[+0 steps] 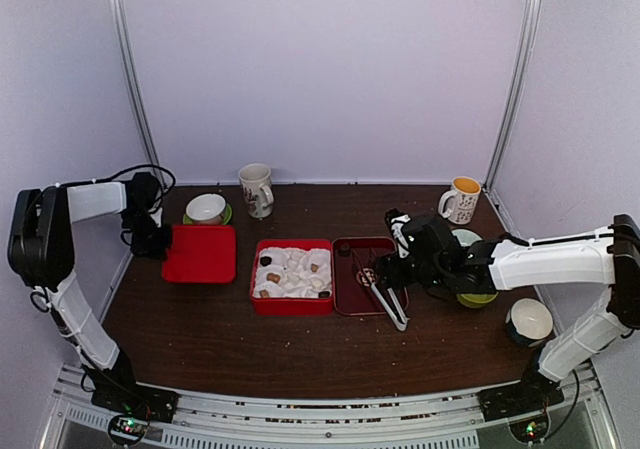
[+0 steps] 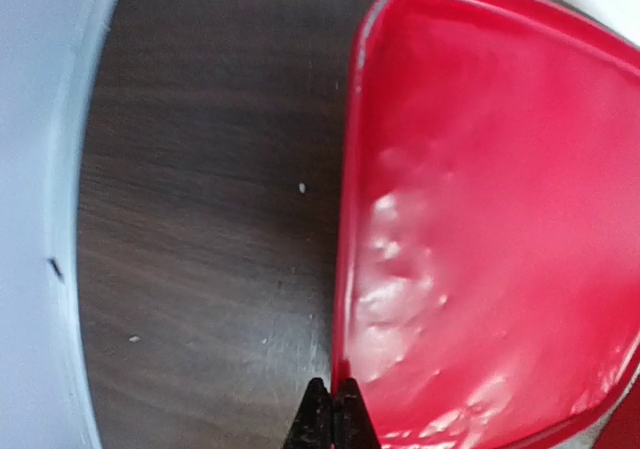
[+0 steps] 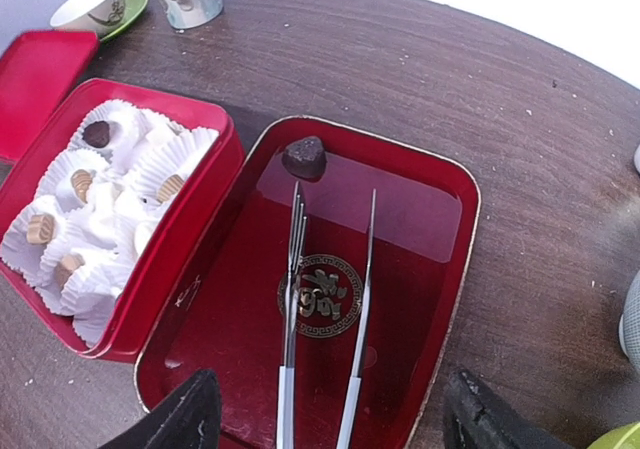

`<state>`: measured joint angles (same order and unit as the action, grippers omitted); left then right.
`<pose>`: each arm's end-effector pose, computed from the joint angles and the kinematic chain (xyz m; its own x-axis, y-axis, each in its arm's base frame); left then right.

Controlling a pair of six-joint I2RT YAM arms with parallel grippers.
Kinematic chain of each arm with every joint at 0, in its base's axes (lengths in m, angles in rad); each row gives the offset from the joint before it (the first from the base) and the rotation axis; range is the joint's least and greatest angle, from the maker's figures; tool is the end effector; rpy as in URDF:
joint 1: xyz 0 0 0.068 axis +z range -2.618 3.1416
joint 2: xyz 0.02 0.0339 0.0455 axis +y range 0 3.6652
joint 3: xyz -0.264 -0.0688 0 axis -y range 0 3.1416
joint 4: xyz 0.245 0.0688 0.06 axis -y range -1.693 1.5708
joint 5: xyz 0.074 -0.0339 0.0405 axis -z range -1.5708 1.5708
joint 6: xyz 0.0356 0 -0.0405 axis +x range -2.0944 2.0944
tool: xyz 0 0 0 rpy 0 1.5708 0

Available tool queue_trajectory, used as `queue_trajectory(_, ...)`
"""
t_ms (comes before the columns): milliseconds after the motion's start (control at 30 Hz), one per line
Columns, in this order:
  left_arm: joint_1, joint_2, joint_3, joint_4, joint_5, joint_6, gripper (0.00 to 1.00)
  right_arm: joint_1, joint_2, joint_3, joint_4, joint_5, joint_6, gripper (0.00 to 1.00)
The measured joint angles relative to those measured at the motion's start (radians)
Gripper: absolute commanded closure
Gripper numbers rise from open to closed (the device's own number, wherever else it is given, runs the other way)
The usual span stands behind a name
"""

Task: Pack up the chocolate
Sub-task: Pick up the box lid from the center of the board, then pass from the left arm to the right

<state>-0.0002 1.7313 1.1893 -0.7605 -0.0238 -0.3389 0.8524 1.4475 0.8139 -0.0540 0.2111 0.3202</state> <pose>0.3321 0.0008 0.1935 -0.9073 -0.3322 -0.2576 -0.3263 0.9429 -0.0665 0.2061 0.2244 0.2097 -0.5947 -0.2126 -0.7754 -0.4661 0.8770 0.1170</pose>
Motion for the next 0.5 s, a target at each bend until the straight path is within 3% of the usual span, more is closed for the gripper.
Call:
queue_trajectory(367, -0.052, -0.3, -0.015, 0.0, -0.006, 0.009, 1.0, 0.0, -0.103, 0.042, 0.001, -0.044, -0.108, 0.2)
queue_trajectory(500, -0.089, -0.374, -0.018, -0.001, 0.026, 0.024, 1.0, 0.008, -0.149, 0.086, 0.028, -0.061, -0.174, 0.14)
